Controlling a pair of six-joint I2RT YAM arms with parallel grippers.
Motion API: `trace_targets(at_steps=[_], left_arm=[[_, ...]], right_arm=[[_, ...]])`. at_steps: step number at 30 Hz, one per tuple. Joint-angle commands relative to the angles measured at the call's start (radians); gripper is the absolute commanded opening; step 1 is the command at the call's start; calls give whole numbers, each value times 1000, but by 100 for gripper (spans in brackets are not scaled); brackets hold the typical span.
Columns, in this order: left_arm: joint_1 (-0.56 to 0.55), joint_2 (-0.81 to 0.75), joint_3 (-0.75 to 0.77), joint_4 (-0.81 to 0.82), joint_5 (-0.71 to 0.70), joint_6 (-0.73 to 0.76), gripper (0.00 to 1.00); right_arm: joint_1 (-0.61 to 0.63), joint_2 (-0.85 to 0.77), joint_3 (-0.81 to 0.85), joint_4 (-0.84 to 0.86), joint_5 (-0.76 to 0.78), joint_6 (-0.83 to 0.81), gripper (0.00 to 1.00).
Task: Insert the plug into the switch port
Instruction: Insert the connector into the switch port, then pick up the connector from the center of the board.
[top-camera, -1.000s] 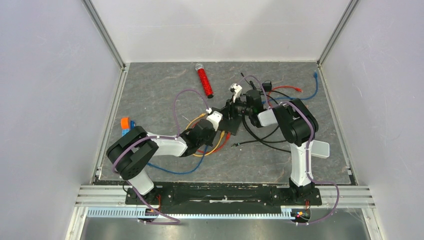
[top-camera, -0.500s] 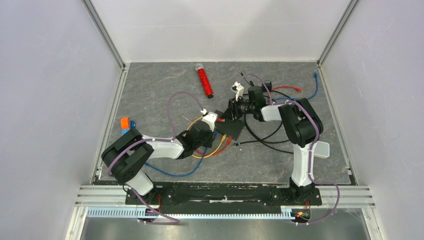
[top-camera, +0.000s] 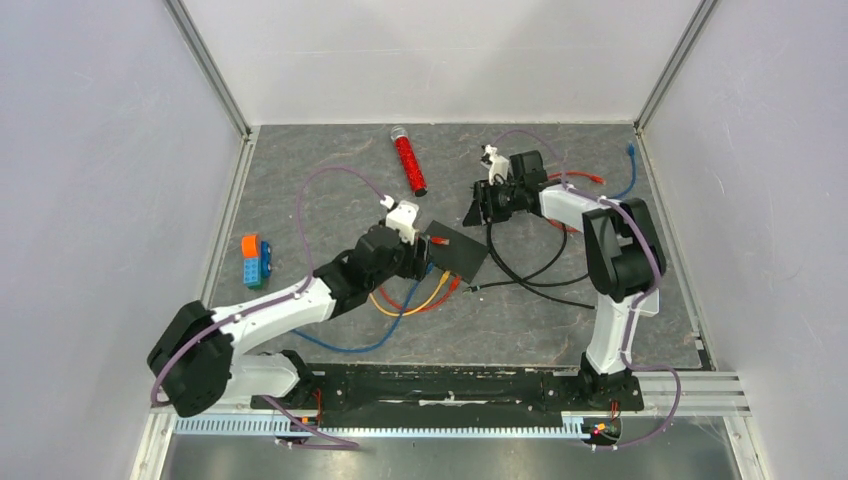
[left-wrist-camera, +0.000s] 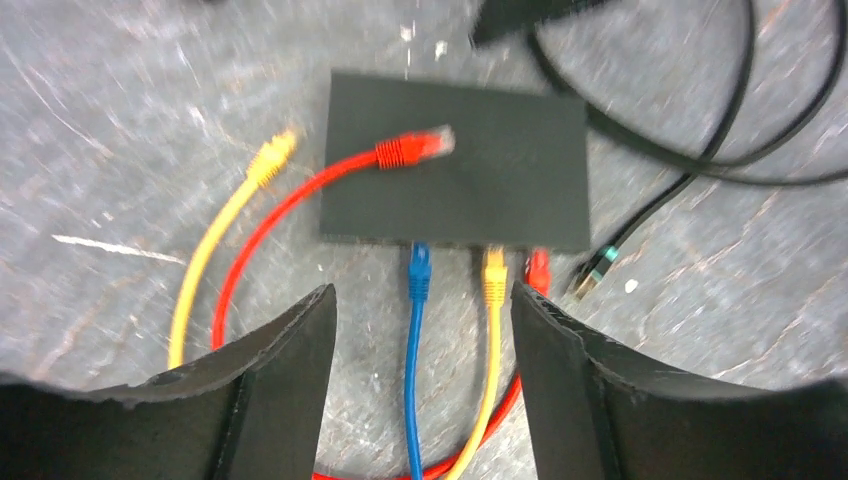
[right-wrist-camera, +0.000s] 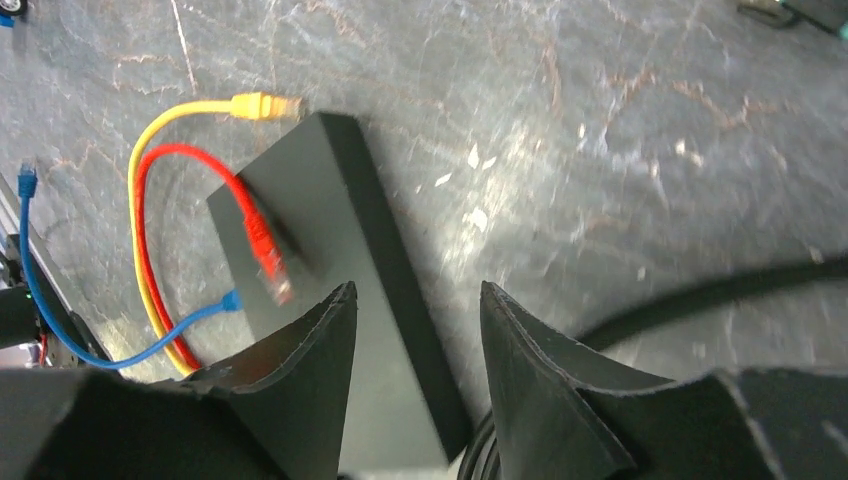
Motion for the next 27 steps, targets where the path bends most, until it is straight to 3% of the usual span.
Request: trace_targets(at_steps=[1, 5, 7, 10, 13, 18, 24, 27], left_arm=[[5, -121, 152, -220, -62, 37, 72], [7, -239, 219, -430, -227, 8, 75], [7, -282, 241, -528, -297, 17, 75], [7, -361, 220, -600, -323, 59, 76], [7, -440, 159, -621, -293, 98, 76], [7, -533, 122, -681, -267, 125, 76], [5, -609, 104, -659, -286, 135, 76], [5, -643, 88, -651, -307, 137, 76]], right_arm=[[6, -230, -106, -48, 196, -45, 50], [6, -375, -231, -31, 299, -166, 51], [7, -425, -277, -44, 434, -206, 53], [6, -447, -282, -68, 660, -264, 53], [-6, -411, -245, -59, 770, -319, 52], [-51, -301, -93, -98, 735, -382, 52], [-138, -194, 15, -122, 713, -678, 52], [-219, -166, 75, -159, 685, -721, 51]])
